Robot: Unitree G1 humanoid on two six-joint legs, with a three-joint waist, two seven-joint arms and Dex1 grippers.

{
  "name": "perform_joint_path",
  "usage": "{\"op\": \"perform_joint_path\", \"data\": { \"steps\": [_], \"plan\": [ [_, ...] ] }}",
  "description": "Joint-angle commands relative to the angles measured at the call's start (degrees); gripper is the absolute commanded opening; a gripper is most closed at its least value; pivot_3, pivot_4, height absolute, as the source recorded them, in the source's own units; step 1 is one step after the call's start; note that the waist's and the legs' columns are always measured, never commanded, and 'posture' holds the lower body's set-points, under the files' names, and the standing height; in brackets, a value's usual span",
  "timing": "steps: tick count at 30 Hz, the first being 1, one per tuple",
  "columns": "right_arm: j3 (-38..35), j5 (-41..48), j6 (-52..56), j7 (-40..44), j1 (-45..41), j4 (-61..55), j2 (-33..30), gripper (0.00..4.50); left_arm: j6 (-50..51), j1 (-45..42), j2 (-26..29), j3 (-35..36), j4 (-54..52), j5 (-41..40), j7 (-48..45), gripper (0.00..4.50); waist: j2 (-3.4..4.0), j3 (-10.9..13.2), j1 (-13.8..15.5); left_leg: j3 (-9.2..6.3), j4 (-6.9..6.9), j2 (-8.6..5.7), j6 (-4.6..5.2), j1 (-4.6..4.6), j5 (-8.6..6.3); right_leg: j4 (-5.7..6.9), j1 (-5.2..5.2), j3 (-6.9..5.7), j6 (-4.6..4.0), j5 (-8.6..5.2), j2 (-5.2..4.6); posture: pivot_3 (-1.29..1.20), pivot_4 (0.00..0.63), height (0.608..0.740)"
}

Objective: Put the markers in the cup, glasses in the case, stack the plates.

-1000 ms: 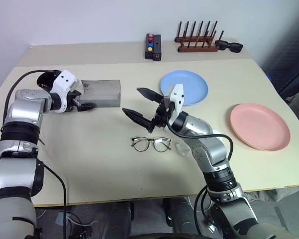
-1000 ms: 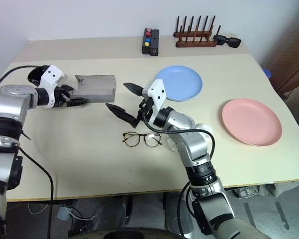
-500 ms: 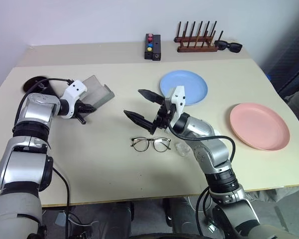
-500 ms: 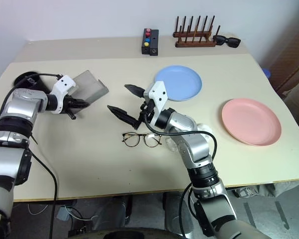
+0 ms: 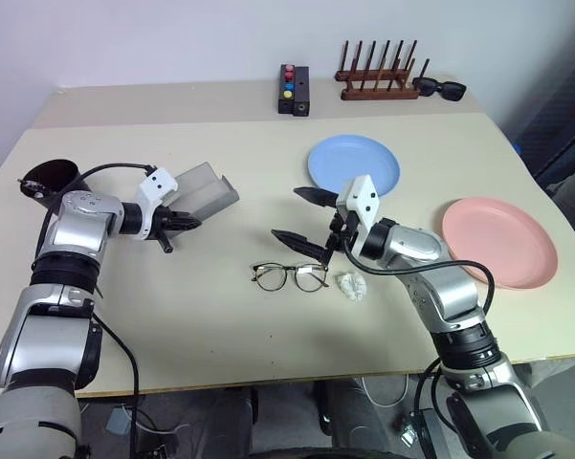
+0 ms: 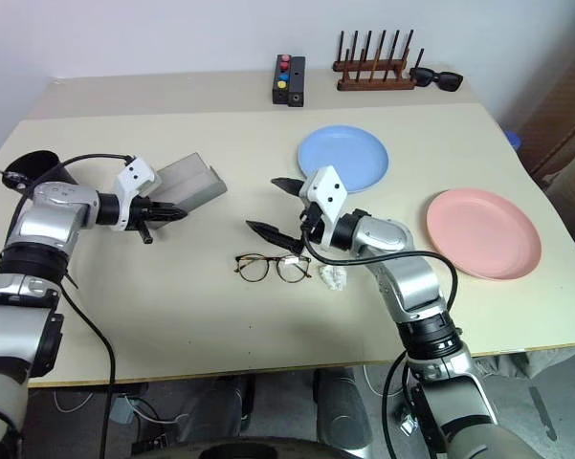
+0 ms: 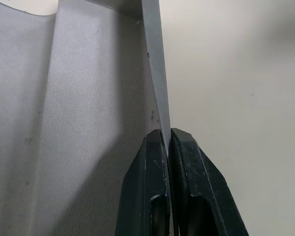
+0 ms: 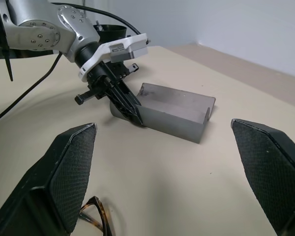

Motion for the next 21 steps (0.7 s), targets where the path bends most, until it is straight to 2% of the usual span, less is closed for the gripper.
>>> {"op": "perform_joint_path", "data": {
  "steps": [1,11,21],
  "plan": [
    [-0.9,0.9,-0.3,0.8,0.0,-2.6,-0.7,4.50,0.2,1.2,0.4,1.7,-5.7,-3.0,-3.2,0.20,0.00,0.0,0.0,0.00,0.00,0.00,0.00,0.00,0.00,0.00,0.00,0.00,0.00,0.00,0.00,0.00,0.150,0.740],
    [-0.4,0.0,1.1,8.3,3.0,-4.5,-10.6,4.50,1.1,8.2,1.8,-1.3,-24.0,-5.5,-11.0,0.20,0.00,0.0,0.1,0.01,0.02,0.00,0.00,-0.02,0.00,-0.02,0.00,0.01,-0.01,0.00,-0.02,0.00,0.150,0.740],
    [-1.5,0.9,2.5,8.0,5.5,-7.6,-13.0,4.50,-0.3,8.1,0.1,-5.7,-27.4,-3.5,-10.7,0.20,-0.01,0.0,0.1,0.01,0.04,0.00,0.00,-0.02,0.00,-0.02,0.00,0.01,-0.02,-0.02,-0.01,0.00,0.150,0.740]
  ]
}}
